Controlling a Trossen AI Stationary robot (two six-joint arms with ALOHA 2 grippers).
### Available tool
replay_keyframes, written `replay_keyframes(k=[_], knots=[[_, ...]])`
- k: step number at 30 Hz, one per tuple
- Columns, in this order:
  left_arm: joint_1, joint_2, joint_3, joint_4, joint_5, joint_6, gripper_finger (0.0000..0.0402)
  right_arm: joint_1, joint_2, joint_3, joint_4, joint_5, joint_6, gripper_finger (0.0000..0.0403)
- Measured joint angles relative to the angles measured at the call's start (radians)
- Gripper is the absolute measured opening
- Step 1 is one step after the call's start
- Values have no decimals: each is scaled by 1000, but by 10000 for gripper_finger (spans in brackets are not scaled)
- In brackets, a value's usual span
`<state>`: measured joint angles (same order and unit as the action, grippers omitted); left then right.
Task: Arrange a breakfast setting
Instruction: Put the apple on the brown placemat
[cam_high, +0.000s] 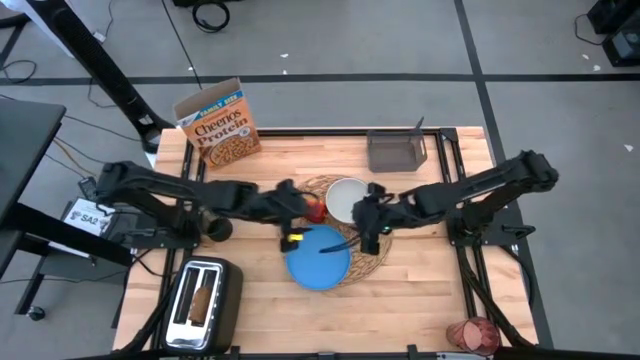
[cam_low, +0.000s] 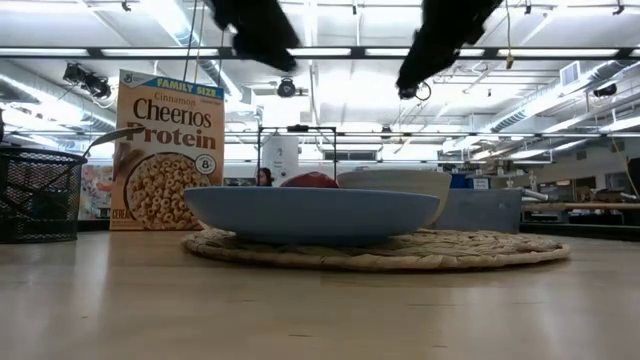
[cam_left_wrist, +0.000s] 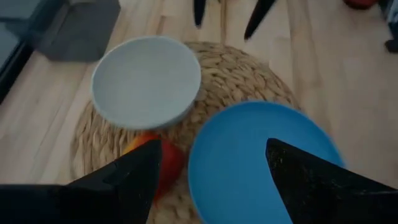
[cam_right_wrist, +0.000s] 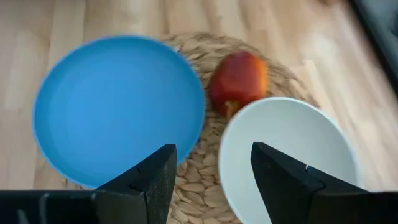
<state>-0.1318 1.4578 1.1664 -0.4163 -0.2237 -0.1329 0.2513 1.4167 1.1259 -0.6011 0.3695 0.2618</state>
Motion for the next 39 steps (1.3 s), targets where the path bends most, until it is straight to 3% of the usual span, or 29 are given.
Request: replay_keyframes(k=[8, 16, 32, 39], knots=[[68, 225, 0, 135, 109, 147, 252, 53, -158, 0, -117, 87, 202, 213], [107, 332, 0, 172, 149, 194, 219, 70, -207, 0, -147, 101, 268, 213], [167, 319, 15, 32, 147, 204, 217, 77, -209, 0, -176, 90, 278, 213], [160, 294, 53, 6, 146, 434, 217, 77, -209, 0, -185, 82, 266, 213]])
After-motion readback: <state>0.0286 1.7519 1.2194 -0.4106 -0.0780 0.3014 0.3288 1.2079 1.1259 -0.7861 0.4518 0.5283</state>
